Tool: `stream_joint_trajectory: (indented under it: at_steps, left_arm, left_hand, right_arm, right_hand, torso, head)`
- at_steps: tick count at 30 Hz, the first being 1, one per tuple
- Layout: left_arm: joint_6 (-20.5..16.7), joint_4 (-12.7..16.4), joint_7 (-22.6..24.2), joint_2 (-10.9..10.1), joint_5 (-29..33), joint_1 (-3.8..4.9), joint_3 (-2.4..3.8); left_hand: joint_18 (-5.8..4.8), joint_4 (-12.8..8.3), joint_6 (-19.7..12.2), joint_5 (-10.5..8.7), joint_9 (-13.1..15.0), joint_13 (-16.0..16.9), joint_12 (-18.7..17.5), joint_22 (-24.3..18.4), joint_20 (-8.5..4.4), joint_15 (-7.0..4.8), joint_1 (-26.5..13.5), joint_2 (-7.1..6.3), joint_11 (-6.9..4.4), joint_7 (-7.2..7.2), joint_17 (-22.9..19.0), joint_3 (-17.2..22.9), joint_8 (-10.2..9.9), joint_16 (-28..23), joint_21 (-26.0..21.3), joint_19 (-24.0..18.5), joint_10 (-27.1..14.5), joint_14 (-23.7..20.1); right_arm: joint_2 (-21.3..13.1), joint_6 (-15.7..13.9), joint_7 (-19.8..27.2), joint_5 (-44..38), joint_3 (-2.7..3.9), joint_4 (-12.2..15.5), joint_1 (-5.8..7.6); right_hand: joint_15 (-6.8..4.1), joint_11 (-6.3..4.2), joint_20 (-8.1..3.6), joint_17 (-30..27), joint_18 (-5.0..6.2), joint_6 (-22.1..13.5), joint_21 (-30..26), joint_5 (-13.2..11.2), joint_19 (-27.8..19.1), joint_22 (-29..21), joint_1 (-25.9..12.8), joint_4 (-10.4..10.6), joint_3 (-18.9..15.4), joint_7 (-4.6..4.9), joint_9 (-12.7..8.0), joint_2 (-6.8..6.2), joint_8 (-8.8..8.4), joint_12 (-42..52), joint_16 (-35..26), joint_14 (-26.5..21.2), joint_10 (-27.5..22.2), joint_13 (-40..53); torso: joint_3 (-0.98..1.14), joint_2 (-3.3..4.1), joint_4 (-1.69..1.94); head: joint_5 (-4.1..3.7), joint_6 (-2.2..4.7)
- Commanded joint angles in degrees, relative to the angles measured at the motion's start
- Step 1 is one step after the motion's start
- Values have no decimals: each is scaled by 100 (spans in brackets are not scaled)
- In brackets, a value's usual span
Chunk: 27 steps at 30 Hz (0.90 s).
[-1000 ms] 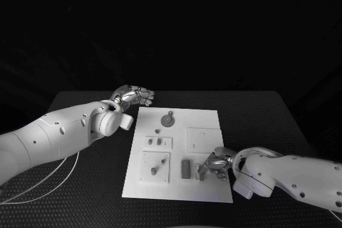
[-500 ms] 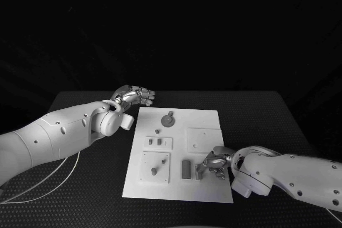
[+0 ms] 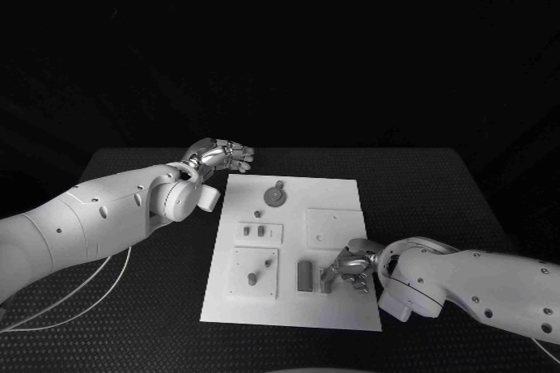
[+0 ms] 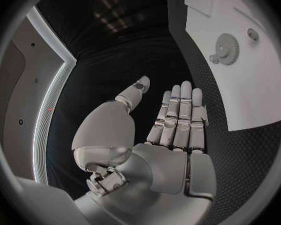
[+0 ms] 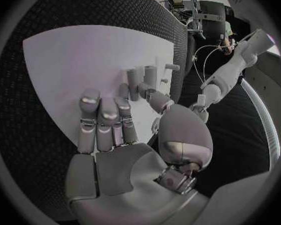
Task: Assemble the parts on the task board
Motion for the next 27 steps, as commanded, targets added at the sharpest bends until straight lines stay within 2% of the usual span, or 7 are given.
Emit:
stream_joint_trajectory:
  at_steps: [1, 12, 16, 21, 27]
  left_arm:
    - [83, 14, 37, 13, 2, 6, 4]
    - [82, 13, 37, 18, 2, 6, 4]
    - [77, 12, 35, 18, 2, 6, 4]
    - [79, 12, 34, 18, 2, 6, 4]
    - [80, 12, 33, 18, 2, 7, 4]
  left_hand:
    - [78, 26, 9, -31, -9, -9, 29, 6, 0, 32, -58, 18, 1, -43, 6, -4, 29, -39, -20, 53, 33, 12]
    - [78, 27, 9, -31, -11, -12, 29, 8, 0, 32, -58, 18, 1, -43, 12, -4, 31, -44, -24, 54, 33, 12]
    - [78, 28, 9, -31, -12, -12, 29, 9, 0, 32, -59, 18, 1, -43, 13, -4, 31, -45, -25, 54, 33, 12]
    - [78, 28, 8, -31, -13, -13, 29, 10, 0, 33, -59, 17, 1, -43, 15, -5, 31, -47, -26, 54, 32, 12]
    - [78, 29, 7, -31, -14, -15, 29, 12, 0, 33, -60, 17, 1, -43, 18, -5, 32, -50, -28, 55, 32, 12]
  right_arm:
    - [34, 170, 36, 39, 1, 21, -5]
    - [59, 91, 61, 40, 1, -2, -5]
    - [63, 80, 72, 40, 1, -7, -5]
    - [71, 108, 89, 37, 1, 2, -5]
    - [76, 124, 111, 24, 0, 18, -5]
  right_hand:
    - [-25, 8, -7, 9, 119, 16, 29, -30, 14, -5, -60, 12, -31, 22, -5, -18, -5, -24, -25, 23, 16, 2]
    - [-23, 11, -8, 13, 119, 13, 30, -71, 9, -4, -74, 24, -54, 24, -8, -40, -9, -30, -27, 18, 5, 4]
    - [-21, 15, -12, 18, 119, 7, 30, -173, 7, -6, -99, 76, -72, 26, -13, -112, -16, -48, -29, 15, -16, -2]
    - [-19, 18, -21, 26, 119, -5, 30, -369, 7, -10, -130, 200, -79, 31, -19, -295, -26, -70, -36, 10, -44, -7]
    - [-18, 22, -28, 37, 119, -22, 39, -358, 0, -4, -187, 222, -215, 35, -14, -358, -30, -79, -36, 0, -68, -4]
  torso:
    - [1, 1, 1]
    - [1, 1, -2]
    - [1, 2, -3]
    - [2, 1, -2]
    - [0, 2, -1]
  head:
    - [1, -9]
    - [6, -8]
    - [6, -6]
    - [9, -7]
    - [12, -9]
